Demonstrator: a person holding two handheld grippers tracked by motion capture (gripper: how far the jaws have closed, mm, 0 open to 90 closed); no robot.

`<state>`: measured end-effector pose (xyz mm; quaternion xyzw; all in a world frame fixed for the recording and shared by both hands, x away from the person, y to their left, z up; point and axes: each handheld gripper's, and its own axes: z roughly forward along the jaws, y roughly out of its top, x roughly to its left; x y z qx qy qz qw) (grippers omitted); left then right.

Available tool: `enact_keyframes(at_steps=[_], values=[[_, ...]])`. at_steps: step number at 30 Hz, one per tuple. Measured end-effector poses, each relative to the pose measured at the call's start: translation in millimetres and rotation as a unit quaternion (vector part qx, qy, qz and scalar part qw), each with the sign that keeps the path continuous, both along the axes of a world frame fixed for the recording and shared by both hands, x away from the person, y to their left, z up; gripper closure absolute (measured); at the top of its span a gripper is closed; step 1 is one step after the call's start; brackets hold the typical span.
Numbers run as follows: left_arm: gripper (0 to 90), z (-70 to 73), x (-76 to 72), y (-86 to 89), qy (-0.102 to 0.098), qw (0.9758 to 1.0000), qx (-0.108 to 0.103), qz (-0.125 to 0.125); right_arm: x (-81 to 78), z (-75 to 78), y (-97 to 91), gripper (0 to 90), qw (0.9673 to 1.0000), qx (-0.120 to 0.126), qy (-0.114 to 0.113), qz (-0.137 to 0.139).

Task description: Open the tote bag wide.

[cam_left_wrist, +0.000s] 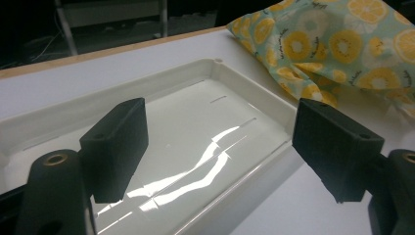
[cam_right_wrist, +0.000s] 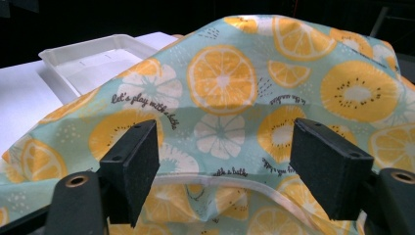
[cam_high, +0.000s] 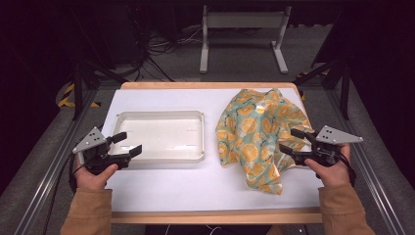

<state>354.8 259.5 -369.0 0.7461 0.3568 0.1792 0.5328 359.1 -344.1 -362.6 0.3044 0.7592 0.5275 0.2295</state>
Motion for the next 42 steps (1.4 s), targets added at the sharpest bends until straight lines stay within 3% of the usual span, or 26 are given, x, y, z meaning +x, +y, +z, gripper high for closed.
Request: enact_keyframes(at_steps=[14,17,19,27,34,40,42], values=[[21.4,1.0,0.3,-2.3,-0.001,1.0000,-0.004,-0.007,-2.3,5.0,-1.6,28.8,0.9998,-0.018,0.002,0.001],[21.7,3.0,1.4,-0.5,0.016,0.9992,-0.035,-0.011,-2.6,6.5,-3.6,29.7,0.9999,-0.015,0.005,0.004],[21.7,4.6,0.4,0.2,0.014,0.9989,-0.042,-0.013,-2.9,7.9,-4.8,27.3,0.9998,-0.017,0.005,-0.004],[21.7,4.6,-0.1,-6.2,0.007,0.9997,-0.020,-0.013,0.6,4.3,-14.8,20.0,0.9988,-0.026,0.028,-0.031],[21.6,4.6,-0.2,-6.6,0.006,0.9997,-0.019,-0.013,7.0,-5.0,-21.4,11.9,0.9971,-0.038,0.037,-0.054],[21.7,4.3,-0.6,-7.5,0.006,0.9997,-0.016,-0.016,11.5,-12.9,-24.7,11.0,0.9975,-0.032,0.034,-0.053],[21.7,4.0,-1.4,-8.2,0.007,0.9997,-0.017,-0.016,16.2,-20.6,-27.7,13.2,0.9963,-0.045,0.048,-0.055]])
